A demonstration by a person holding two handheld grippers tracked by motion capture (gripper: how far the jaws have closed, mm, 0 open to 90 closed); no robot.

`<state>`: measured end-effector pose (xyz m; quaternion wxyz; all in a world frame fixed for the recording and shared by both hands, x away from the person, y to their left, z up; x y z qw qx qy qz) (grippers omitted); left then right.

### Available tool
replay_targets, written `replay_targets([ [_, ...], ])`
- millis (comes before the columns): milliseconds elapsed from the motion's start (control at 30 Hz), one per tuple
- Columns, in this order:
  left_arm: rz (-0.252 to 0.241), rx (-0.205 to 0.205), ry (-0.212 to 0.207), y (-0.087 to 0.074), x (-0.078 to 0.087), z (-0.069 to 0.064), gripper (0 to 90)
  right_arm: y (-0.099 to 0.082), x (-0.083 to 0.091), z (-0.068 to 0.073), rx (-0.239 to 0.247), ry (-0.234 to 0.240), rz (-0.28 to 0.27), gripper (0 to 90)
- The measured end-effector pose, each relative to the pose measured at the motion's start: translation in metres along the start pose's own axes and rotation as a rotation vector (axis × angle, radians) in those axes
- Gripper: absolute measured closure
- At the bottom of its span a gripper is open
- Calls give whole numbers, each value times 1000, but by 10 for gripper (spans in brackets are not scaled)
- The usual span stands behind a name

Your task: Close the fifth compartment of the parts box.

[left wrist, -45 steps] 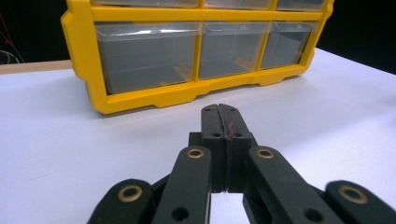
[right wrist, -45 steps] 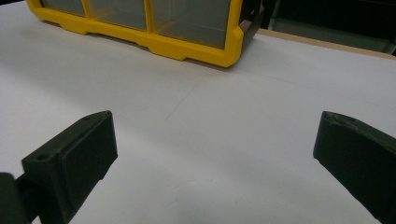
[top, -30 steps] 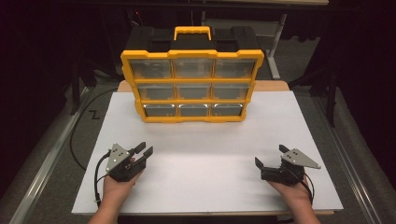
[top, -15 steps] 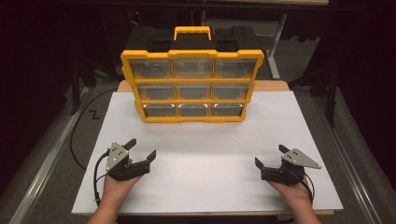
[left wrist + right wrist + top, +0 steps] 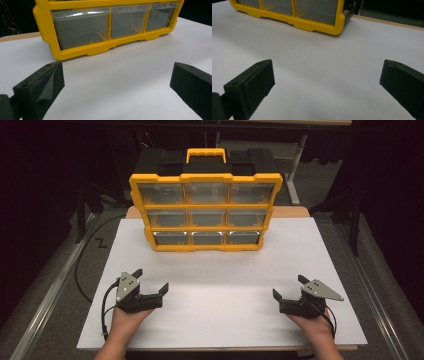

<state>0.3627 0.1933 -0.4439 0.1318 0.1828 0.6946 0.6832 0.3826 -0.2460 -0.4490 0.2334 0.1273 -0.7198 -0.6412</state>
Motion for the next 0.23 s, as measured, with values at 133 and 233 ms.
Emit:
replay_targets([
  [133, 7, -2, 2, -1, 0, 1, 1, 0, 0, 0, 0, -1, 0, 11],
  [233, 8, -9, 4, -1, 0, 1, 1, 0, 0, 0, 0, -1, -1, 11],
])
Point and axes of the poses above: each handheld gripper's, and its own axes: x roughly backward along the jaws, y roughly out of its top, z roughly to its left, the point moved 6 cm from there along -x, roughly forward along the jaws, and after that the axes turned 13 degrees about -z, right-handed, at the moved point
